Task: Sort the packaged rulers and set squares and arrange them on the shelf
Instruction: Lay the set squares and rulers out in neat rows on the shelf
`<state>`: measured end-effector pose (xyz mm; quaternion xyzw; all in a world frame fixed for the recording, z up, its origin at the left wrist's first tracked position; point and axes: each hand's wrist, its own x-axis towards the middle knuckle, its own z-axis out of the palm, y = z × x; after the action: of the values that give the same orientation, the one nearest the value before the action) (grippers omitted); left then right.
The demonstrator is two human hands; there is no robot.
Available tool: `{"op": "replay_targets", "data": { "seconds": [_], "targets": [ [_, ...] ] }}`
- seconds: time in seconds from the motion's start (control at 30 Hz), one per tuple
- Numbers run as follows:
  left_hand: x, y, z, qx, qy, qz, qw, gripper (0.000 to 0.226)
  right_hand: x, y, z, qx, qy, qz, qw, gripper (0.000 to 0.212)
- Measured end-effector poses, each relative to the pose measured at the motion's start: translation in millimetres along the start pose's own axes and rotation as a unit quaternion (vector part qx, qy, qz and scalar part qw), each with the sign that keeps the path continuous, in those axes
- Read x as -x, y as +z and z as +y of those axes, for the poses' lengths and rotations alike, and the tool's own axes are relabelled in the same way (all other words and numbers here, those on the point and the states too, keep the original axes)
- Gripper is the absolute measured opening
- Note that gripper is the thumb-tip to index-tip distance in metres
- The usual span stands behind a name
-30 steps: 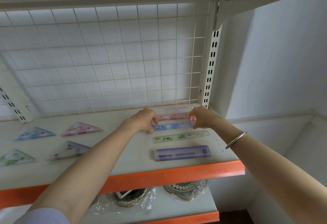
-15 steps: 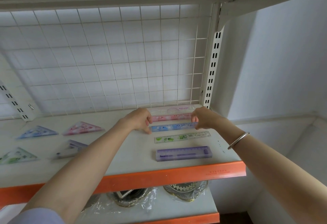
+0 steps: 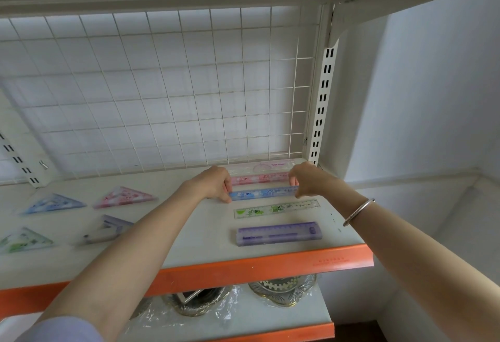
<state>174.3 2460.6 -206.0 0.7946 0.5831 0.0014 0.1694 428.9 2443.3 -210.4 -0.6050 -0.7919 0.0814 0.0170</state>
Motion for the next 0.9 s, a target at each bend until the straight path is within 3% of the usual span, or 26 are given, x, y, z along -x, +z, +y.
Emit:
{"op": "replay_targets", "data": {
  "seconds": [0.23,0.33,0.43,0.53,0.9],
  "targets": [
    [7,-2,2,-0.007,0.029,0.031,0.999,0.035,5,-5,3,-0.051,-0.012,0.018,0.998,0.034],
    [11,-5,8,0.016,0.062,0.054,0.997,0.027,9,-10,3,-0.077,-0.031,0.046,0.995,0.025],
    [16,-3,22,0.041,0.087,0.031,0.995,0.021,15,-12,-2,-0.113,-0.044,0.033,0.992,0.016],
    [19,5,29,0.044,0.090,-0.012,0.995,0.030,23,-10,-7,-0.104,-0.051,-0.025,0.993,0.020],
    [24,15,30,0.044,0.036,-0.065,0.996,0.030,35,-6,-3,-0.111,-0.029,-0.070,0.991,0.021]
  ]
}}
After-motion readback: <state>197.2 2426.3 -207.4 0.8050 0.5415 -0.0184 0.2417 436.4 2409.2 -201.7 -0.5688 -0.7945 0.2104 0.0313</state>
